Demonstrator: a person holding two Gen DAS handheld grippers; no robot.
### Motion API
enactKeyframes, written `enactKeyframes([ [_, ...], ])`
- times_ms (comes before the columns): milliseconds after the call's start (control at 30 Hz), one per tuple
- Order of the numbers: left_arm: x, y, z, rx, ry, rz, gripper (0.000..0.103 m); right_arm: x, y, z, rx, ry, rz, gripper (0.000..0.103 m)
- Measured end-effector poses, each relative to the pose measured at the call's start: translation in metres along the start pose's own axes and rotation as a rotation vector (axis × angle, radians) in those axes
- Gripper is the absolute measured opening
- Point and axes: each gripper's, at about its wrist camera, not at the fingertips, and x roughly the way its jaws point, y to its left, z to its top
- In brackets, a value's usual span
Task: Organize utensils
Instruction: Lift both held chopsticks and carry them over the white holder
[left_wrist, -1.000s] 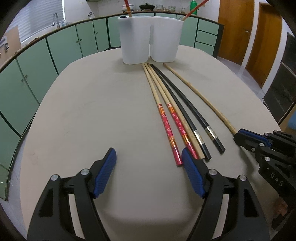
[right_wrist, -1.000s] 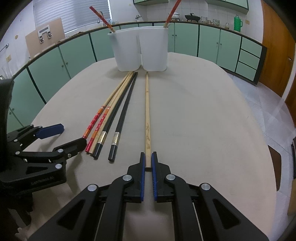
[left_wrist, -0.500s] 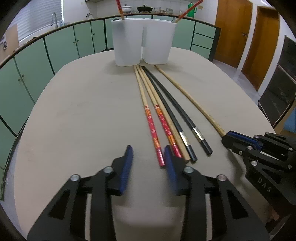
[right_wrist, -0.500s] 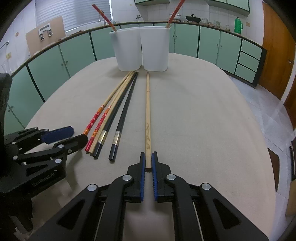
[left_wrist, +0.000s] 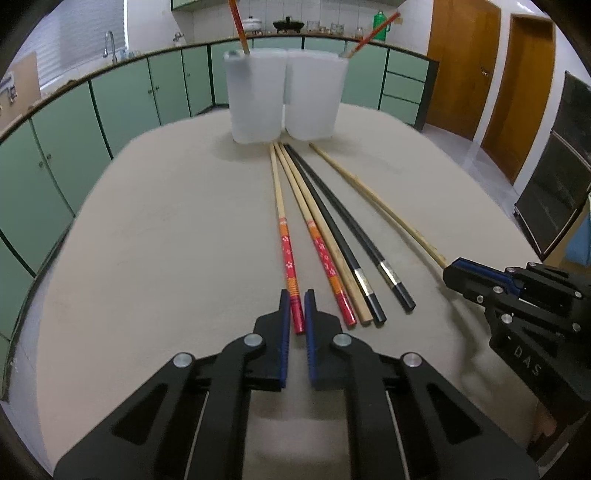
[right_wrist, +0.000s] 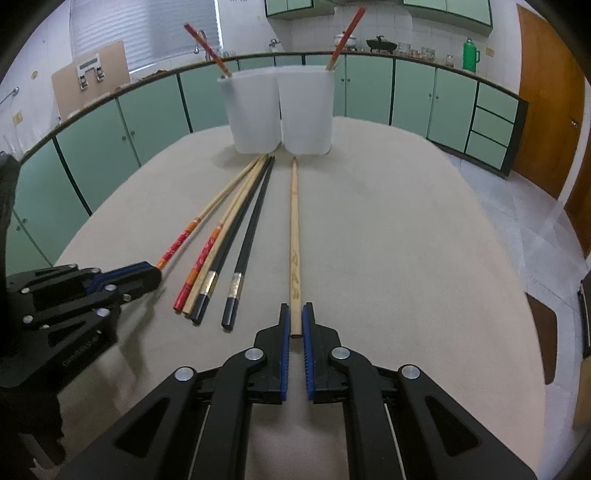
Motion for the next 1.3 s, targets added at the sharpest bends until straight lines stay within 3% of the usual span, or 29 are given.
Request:
enactKeyframes([
  [367, -0.073, 0.005, 0.038, 0.021, -0.197, 0.005, 0.005, -0.050, -0.010, 0.035, 0.000, -0.114, 0.039, 0.007],
  [600, -0.108, 0.009, 0.075, 0.038, -0.315, -0.014, 0.005, -0.080, -0.010, 0.078, -0.023, -0.188, 0.079, 0.007],
  [933, -0.120, 0.011, 0.121, 0.069, -0.375, -0.052, 0.005, -0.101, -0.003, 0.147, -0.118, -0.226, 0.106, 0.007],
  [1300, -0.142, 0.001, 0.153, 0.107, -0.438, -0.109, 0.005, -0.126, -0.004, 0.198, -0.168, -0.251, 0.149, 0.007],
])
